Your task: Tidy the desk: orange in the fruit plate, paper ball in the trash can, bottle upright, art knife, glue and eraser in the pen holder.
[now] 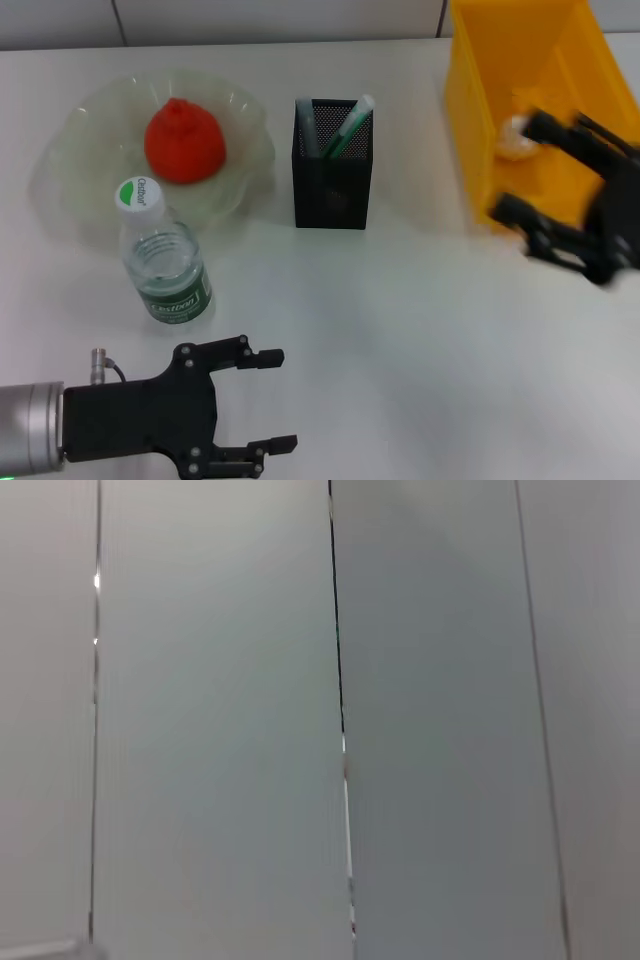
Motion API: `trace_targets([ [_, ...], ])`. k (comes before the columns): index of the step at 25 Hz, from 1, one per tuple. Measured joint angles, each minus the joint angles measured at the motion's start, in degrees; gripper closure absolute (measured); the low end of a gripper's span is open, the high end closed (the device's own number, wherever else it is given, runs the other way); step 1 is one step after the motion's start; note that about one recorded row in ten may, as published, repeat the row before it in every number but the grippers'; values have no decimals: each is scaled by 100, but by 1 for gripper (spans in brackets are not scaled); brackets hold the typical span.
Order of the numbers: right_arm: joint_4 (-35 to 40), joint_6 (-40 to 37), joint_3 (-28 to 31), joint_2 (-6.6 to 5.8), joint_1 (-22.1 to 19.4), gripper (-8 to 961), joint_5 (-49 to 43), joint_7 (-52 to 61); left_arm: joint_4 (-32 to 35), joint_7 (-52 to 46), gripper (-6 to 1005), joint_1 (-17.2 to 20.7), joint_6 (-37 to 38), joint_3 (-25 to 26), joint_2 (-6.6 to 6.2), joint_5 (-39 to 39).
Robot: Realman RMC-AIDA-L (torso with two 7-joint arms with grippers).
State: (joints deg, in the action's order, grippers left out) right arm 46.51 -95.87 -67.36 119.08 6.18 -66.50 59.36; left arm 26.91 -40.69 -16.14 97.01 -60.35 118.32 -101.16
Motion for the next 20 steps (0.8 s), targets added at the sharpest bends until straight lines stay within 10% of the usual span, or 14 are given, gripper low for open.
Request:
trace_targets([
  [6,-519,-1202,1478,-8,-196,111,-1778,-681,122,-25,227,75,41,16,-22,17],
  [20,-1369,-1008,1556,0,603,111,-3546,-1067,136,-74,227,102,203,14,-19,44],
])
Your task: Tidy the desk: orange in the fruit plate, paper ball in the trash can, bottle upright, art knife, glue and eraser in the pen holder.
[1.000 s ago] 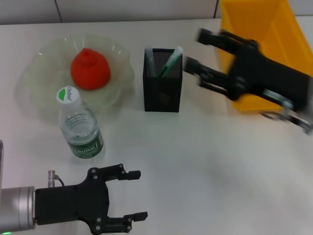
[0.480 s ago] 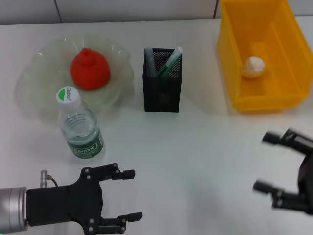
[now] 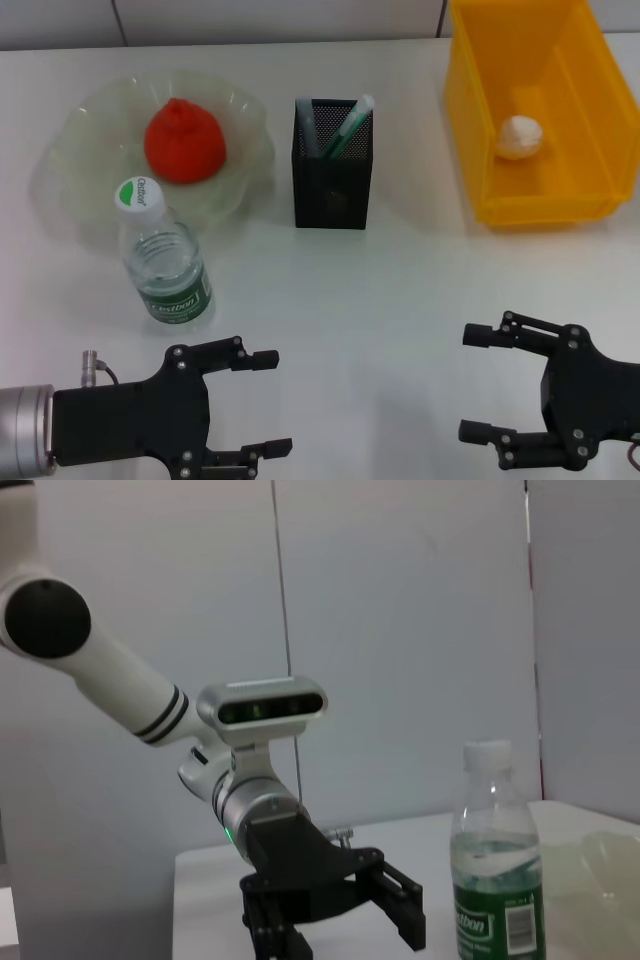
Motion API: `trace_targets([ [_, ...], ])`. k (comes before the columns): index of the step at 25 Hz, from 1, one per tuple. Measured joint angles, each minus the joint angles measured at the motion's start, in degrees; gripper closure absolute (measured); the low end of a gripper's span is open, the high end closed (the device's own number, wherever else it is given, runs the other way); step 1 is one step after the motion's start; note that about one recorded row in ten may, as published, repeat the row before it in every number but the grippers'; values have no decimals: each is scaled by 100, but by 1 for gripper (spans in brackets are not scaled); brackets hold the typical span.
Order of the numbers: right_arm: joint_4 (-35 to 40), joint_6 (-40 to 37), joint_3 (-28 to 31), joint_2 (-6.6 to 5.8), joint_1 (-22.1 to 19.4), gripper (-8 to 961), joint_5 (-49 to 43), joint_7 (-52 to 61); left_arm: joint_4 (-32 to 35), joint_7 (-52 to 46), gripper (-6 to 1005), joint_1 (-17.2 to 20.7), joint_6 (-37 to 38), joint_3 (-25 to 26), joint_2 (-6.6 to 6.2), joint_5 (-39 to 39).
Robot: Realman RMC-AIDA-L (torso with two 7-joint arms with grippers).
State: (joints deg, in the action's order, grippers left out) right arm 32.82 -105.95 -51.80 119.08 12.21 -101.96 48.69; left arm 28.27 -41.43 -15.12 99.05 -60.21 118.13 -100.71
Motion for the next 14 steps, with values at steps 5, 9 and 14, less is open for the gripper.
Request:
trace_targets([
  [5,-14,107,-40,8,52,111,-42,1,2,-2,227,-2,1,34,10,0],
  [9,-37,111,-40,18,54,111,-48,-2,3,-4,227,-5,22,59,16,0],
  [14,-150,119,-38,19,76,111,-53,-4,-42,53,227,4,105,199,17,0],
])
